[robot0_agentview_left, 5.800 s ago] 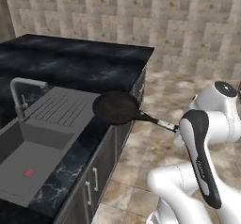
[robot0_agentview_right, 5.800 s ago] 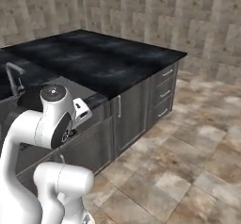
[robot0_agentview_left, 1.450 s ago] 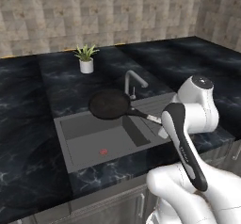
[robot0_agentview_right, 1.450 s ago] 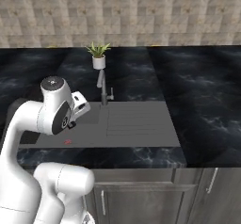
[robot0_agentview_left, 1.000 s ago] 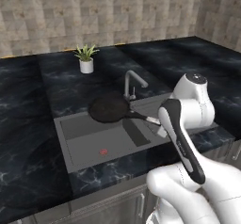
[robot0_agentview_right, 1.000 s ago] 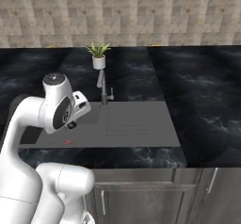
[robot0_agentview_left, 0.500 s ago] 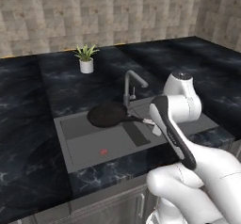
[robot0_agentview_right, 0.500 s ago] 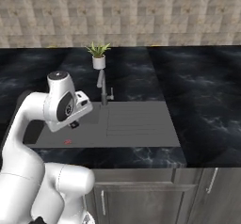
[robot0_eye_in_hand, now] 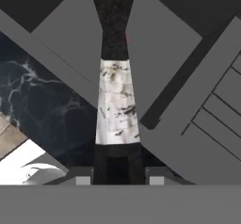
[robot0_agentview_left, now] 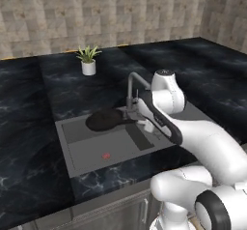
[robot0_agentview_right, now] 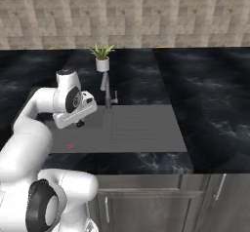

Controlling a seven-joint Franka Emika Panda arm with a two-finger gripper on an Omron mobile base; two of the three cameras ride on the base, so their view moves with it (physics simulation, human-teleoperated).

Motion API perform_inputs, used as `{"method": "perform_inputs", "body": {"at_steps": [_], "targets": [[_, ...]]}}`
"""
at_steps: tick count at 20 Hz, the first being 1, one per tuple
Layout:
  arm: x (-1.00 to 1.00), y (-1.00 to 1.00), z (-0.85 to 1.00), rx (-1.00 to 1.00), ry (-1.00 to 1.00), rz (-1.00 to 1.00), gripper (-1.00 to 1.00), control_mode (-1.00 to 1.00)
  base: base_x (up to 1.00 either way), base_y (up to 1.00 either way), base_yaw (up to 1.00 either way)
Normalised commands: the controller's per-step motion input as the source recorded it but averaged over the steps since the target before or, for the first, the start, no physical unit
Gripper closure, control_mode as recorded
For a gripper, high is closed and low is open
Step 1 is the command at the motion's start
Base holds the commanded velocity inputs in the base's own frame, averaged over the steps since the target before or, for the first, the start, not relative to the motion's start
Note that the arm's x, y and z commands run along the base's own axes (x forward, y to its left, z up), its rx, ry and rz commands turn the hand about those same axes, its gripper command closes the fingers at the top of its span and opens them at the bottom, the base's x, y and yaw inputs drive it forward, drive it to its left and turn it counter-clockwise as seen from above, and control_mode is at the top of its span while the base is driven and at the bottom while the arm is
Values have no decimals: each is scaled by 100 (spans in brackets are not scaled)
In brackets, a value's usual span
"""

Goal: Move the pot and pan from the stove into the sink.

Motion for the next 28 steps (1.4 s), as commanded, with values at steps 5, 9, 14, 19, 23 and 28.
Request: {"method": "perform_inputs", "body": {"at_steps": [5,9,14,19,23,28], "targets": [[54,29,-33,-8,11,0,100,-100,0,0,0],[43,30,-34,-11,5,-2,100,-100,0,0,0],[24,23,-37,-14,4,-6,100,-100,0,0,0],[2,7,-41,-15,3,-9,100,-100,0,0,0],[0,1,-12,-5,1,-2,100,-100,0,0,0],[1,1,-3,-1,0,0,100,-100,0,0,0]]}}
